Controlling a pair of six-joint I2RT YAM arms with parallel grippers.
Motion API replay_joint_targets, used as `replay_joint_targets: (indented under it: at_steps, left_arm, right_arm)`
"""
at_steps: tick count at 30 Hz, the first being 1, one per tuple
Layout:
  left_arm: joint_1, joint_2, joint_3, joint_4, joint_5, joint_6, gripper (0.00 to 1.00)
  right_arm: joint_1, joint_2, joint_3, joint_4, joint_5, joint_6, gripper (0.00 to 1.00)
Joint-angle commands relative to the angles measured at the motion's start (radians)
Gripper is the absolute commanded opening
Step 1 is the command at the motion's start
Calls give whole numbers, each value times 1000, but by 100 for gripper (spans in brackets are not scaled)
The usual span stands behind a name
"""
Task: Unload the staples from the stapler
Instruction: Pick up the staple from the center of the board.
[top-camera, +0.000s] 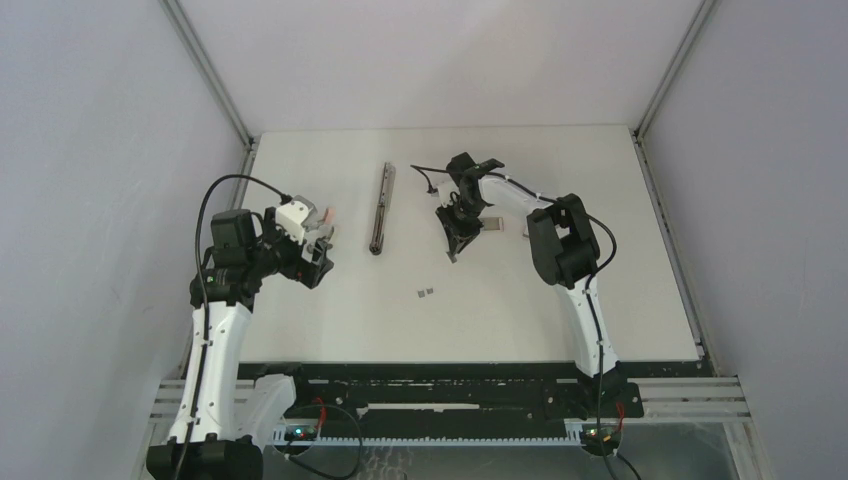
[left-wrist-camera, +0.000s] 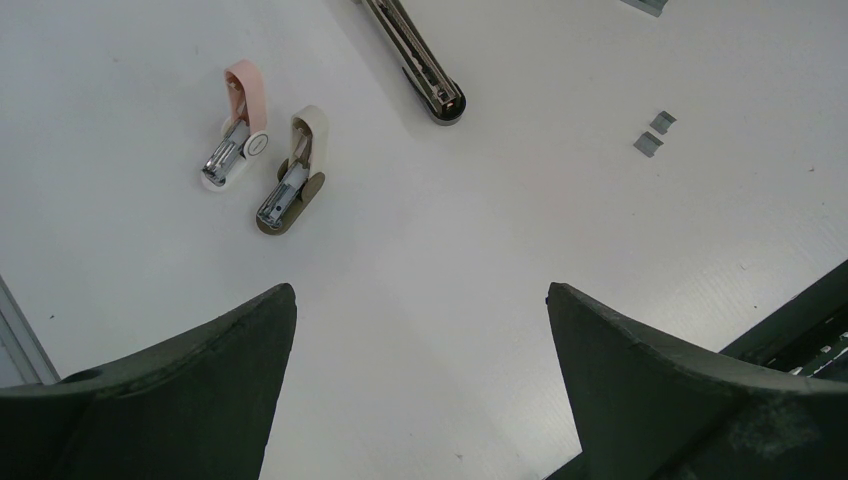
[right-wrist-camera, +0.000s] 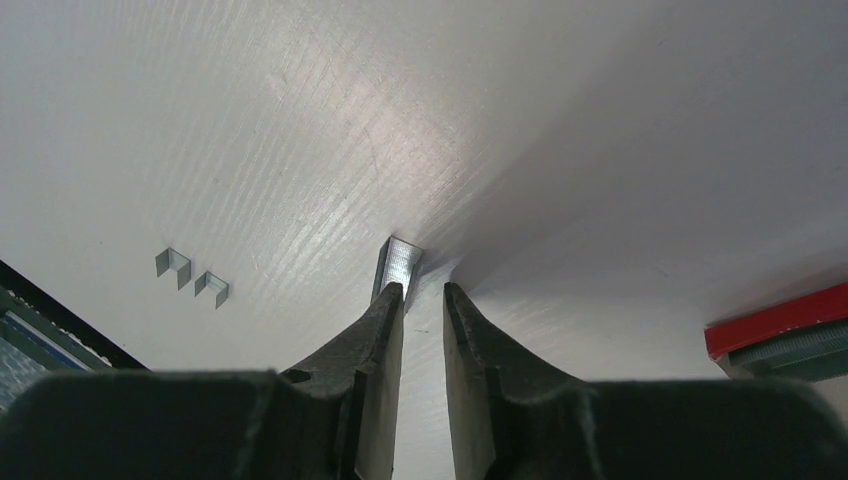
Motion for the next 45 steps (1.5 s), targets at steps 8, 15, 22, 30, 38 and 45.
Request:
replay_joint_targets:
  at_steps: [8,15,22,30,38,45]
  left_arm:
    - [5,-6,-31,19,25,18,100]
    - [6,-3,-31,20,27,18,100]
    - [5,-6,-31,19,26,18,100]
    - [5,-2,-32,19,26,20,100]
    - [6,-4,-32,19,25,20,100]
    - [6,-3,-32,19,25,19,100]
  right_arm:
    - [24,-18,-8,19,58,16,21]
    - [32,-15,-5,15,74,16,20]
    - [38,-15,-3,11,107,18,13]
    - [41,-23,0,8,97,17,3]
    - [40,-56,5,5,105,22,0]
    - [7,-151,-24,55,223,111,0]
